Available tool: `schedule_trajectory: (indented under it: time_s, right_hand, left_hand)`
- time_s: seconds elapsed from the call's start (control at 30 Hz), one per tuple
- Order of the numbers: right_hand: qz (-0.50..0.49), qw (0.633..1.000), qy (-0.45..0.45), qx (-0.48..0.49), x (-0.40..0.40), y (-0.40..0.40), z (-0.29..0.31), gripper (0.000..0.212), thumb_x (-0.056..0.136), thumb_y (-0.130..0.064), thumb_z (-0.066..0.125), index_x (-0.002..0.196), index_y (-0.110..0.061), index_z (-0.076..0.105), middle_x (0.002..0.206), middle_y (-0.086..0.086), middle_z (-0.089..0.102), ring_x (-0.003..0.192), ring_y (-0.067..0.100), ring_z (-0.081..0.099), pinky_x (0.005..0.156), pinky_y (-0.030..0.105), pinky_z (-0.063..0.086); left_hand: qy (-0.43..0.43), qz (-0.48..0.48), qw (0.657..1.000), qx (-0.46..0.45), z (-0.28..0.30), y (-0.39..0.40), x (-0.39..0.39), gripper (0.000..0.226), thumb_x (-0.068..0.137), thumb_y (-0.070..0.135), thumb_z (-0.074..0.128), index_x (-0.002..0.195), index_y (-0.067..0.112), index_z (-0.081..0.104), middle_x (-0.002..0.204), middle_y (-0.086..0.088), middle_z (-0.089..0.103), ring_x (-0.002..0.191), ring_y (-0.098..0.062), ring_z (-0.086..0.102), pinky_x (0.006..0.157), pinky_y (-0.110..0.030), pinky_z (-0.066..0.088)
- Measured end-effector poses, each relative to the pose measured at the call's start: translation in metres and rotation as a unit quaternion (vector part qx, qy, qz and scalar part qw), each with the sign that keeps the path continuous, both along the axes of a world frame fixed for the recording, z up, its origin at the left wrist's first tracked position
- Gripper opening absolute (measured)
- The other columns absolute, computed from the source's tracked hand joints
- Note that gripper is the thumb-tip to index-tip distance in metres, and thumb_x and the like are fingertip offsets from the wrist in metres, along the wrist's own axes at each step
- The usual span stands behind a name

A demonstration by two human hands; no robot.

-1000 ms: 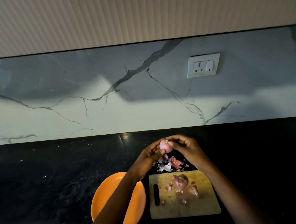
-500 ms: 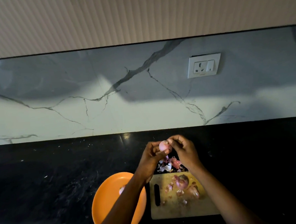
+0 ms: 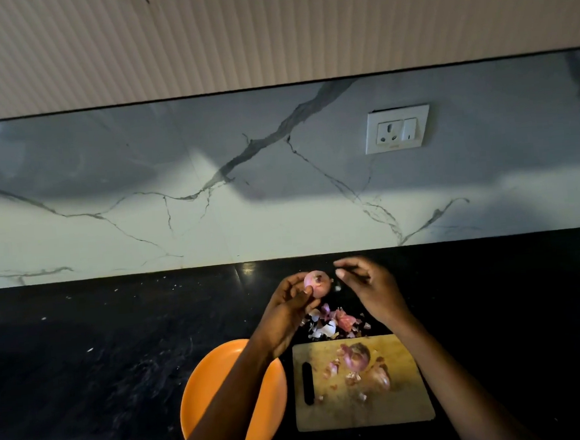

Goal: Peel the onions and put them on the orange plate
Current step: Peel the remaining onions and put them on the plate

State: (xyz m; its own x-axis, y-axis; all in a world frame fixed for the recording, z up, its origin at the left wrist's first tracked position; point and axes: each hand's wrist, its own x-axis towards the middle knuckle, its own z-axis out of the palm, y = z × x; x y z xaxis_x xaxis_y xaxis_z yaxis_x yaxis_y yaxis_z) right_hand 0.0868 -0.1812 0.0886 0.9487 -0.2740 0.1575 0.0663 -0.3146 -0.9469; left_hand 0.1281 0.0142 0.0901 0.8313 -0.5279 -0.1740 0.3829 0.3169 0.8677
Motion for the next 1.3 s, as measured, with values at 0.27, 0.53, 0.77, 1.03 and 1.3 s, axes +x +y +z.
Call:
schedule_trajectory:
  time_s: [0.27,0.53,0.77,1.03,1.3]
  right_hand:
    - [0.117,0.992,0.03,-0.023,-0.001,0.01,-0.001,0.044,0.085,-0.034,0.079,0.125,-0.043,0.064,0.12,-0.019,0.069,0.109,0.005,0.065,0.092,0.03,0.056]
    - [0.062,0.992,-0.037,-0.101,-0.007,0.007,-0.001,0.053,0.071,-0.021,0.09,0.12,-0.029,0.07,0.117,-0.015,0.068,0.101,0.0,0.064,0.078,0.011,0.048]
    - [0.073,0.995,-0.064,-0.04,-0.006,0.012,-0.006,0.048,0.076,-0.006,0.086,0.119,-0.022,0.069,0.121,-0.002,0.065,0.105,0.008,0.068,0.087,0.026,0.059]
    - [0.098,0.994,0.015,0.052,0.003,0.011,-0.001,0.028,0.096,-0.028,0.066,0.124,-0.032,0.069,0.125,-0.005,0.068,0.113,0.018,0.067,0.091,0.045,0.059]
    - [0.029,0.993,0.028,0.114,0.005,0.023,-0.012,0.016,0.096,-0.023,0.064,0.108,-0.026,0.074,0.11,-0.004,0.074,0.11,0.021,0.067,0.097,0.052,0.054]
  left_hand:
    - [0.024,0.0,1.0,0.001,0.0,-0.003,0.002,0.033,0.102,0.007,0.045,0.134,-0.002,0.049,0.122,-0.022,0.063,0.097,-0.024,0.067,0.084,-0.031,0.057]
    - [-0.169,-0.029,0.97,0.172,0.011,0.003,0.003,0.033,0.099,0.009,0.057,0.132,0.006,0.057,0.121,-0.01,0.07,0.111,-0.02,0.068,0.092,-0.028,0.055]
    - [-0.174,0.022,0.969,0.171,0.007,0.0,-0.001,0.04,0.087,0.007,0.073,0.125,0.005,0.059,0.119,-0.008,0.071,0.115,-0.024,0.066,0.093,-0.032,0.056]
    - [-0.131,0.005,0.987,0.092,0.013,0.004,-0.001,0.042,0.086,0.007,0.067,0.128,0.007,0.061,0.121,-0.006,0.072,0.116,-0.021,0.066,0.099,-0.034,0.054]
    - [-0.157,0.031,0.978,0.133,0.012,0.001,0.0,0.039,0.09,-0.001,0.067,0.128,0.009,0.063,0.122,-0.005,0.071,0.116,-0.02,0.066,0.094,-0.032,0.055]
